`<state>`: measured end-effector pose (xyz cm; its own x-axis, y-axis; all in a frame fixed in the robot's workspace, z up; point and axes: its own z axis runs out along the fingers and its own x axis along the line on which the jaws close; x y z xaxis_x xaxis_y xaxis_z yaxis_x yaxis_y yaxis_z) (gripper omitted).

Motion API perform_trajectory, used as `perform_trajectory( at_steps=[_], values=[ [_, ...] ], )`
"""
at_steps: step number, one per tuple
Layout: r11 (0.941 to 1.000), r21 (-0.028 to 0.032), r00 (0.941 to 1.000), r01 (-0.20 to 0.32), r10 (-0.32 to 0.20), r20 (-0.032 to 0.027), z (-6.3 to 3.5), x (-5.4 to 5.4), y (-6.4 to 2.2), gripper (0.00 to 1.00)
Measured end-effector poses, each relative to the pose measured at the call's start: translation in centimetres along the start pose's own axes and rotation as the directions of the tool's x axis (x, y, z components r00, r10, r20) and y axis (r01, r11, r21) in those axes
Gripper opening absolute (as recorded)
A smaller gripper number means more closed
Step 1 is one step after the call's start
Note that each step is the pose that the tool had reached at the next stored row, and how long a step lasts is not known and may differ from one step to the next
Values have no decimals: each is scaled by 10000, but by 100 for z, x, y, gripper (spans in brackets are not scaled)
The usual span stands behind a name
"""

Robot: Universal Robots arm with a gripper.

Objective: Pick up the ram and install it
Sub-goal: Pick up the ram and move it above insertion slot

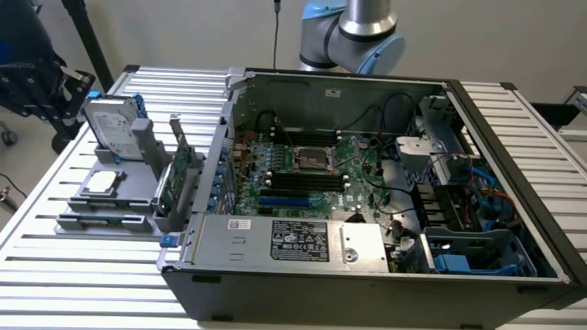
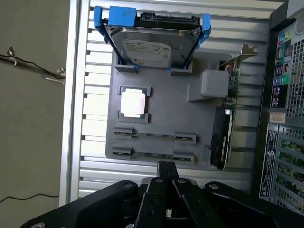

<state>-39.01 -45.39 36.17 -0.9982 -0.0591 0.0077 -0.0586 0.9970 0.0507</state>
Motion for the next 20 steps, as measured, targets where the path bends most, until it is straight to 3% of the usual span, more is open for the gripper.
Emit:
perform_trajectory(
  at_steps=[6, 11, 16, 20],
  values=[
    [10000, -14, 10000, 39, -39, -1, 2, 3, -1, 11],
    [9961, -9, 9961, 886, -886, -44, 8, 6, 0, 11],
    [9838, -8, 9838, 1793, -1793, -92, 15, 6, -1, 11],
    [9680, -10, 9679, 2510, -2509, -130, 21, 6, -1, 11]
  ],
)
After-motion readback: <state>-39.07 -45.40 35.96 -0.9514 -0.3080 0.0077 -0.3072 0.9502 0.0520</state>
